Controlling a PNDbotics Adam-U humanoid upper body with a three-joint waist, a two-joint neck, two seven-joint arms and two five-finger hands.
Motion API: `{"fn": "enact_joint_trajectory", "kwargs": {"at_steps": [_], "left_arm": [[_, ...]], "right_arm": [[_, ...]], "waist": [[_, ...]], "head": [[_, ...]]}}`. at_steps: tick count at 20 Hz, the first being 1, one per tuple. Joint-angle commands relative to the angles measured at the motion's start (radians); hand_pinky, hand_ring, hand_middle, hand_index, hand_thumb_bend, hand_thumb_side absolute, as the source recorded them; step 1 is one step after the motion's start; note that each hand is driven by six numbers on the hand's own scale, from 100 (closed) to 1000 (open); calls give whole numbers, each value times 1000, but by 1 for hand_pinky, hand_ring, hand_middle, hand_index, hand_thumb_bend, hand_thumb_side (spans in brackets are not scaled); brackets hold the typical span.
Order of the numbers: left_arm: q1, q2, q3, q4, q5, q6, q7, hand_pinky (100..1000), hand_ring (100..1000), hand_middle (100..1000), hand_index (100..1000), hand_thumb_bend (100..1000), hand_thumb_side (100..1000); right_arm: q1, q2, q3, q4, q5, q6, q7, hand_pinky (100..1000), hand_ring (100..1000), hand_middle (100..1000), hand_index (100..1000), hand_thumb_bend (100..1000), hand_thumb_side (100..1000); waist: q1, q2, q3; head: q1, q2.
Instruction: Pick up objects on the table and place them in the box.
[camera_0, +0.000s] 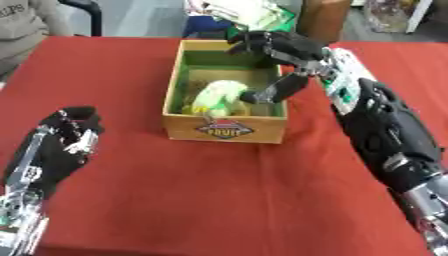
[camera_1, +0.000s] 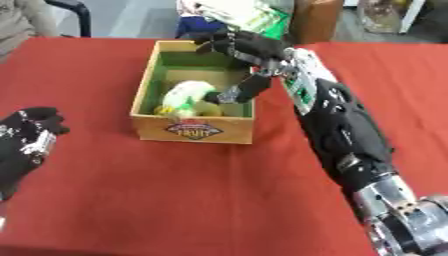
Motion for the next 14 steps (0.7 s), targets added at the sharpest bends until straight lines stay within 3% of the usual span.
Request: {"fn": "enact_joint_trajectory", "kwargs": {"at_steps": [1, 4, 6, 10, 14], "left_arm": [[-7, 14, 7, -17, -1, -2, 1, 798, 627, 605, 720, 152, 231], [-2, 17, 11, -16, -2, -2, 6, 798, 627, 605, 720, 152, 232], [0, 17, 15, -14, -3, -3, 9, 798, 628, 605, 720, 151, 233], [8, 21, 22, -12, -6, -5, 16, 799, 630, 606, 720, 151, 232], [19, 26, 42, -10, -9, -9, 34, 799, 632, 608, 721, 150, 228]], "right_arm": [[-6, -46, -1, -55, -61, 20, -8, 627, 822, 868, 865, 354, 562], [19, -83, 6, -101, -167, 38, -6, 605, 800, 792, 816, 222, 477], [46, -118, 12, -145, -277, 57, -4, 594, 793, 753, 777, 102, 370], [128, -219, 18, -266, -568, 118, 45, 586, 790, 701, 711, 100, 261], [244, -317, -19, -391, -821, 204, 109, 570, 781, 669, 689, 100, 222]], "waist": [[3, -20, -7], [3, -22, -21], [2, -22, -32], [2, -25, -49], [0, -29, -69]], "head": [[8, -5], [16, -3], [26, -3], [40, -2], [51, 3]]}}
